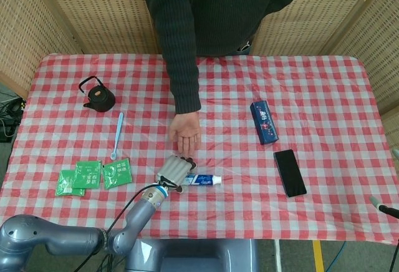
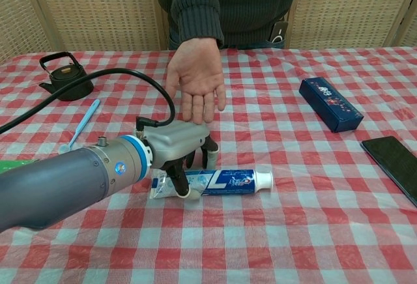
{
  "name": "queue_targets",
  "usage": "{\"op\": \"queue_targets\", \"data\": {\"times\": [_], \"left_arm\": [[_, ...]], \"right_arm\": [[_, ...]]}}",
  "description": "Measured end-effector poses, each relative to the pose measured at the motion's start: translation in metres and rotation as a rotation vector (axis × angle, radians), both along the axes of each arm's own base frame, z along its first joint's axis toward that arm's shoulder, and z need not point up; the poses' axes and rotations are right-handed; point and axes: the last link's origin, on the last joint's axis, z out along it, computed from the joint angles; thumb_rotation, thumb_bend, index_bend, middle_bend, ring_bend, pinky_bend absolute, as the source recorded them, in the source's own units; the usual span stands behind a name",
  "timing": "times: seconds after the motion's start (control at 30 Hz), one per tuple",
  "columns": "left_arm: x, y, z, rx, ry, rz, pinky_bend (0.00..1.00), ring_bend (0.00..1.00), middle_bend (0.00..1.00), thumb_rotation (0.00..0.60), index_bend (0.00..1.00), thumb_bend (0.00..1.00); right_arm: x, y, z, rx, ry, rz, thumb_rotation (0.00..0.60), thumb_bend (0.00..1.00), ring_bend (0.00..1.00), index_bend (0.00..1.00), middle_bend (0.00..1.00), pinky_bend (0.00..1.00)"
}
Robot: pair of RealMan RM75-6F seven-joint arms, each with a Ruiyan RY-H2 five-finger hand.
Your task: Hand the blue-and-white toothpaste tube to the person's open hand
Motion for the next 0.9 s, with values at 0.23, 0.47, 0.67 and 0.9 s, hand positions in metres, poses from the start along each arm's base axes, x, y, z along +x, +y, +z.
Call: {"op": "queue_targets", "data": {"times": [0.23, 0.47, 0.67, 0.9], "left_arm": [[0.0, -0.003, 0.004, 0.009, -0.011, -0.028, 0.69, 0.6, 0.54, 0.6, 0.68, 0.46], [-0.005, -0.006, 0.028, 0.029, -0.081, -0.088, 0.7, 0.61, 0.55, 0.6, 0.69, 0.47], [-0.013, -0.008, 0.058, 0.049, -0.179, -0.102, 0.72, 0.62, 0.56, 0.6, 0.69, 0.47], [-0.022, 0.003, 0.106, 0.113, -0.3, -0.099, 0.72, 0.62, 0.56, 0.6, 0.69, 0.47]], "right_arm": [[0.0, 0.001, 0.001, -0.002, -0.004, 0.002, 0.6, 0.0, 0.0, 0.03, 0.0, 0.0], [0.001, 0.001, 0.0, 0.002, -0.001, 0.003, 0.6, 0.0, 0.0, 0.02, 0.0, 0.0], [0.003, 0.002, -0.002, 0.002, 0.004, 0.012, 0.6, 0.0, 0.0, 0.03, 0.0, 0.0], [0.005, 0.002, -0.006, 0.009, 0.015, 0.014, 0.6, 0.0, 0.0, 0.02, 0.0, 0.0]]}}
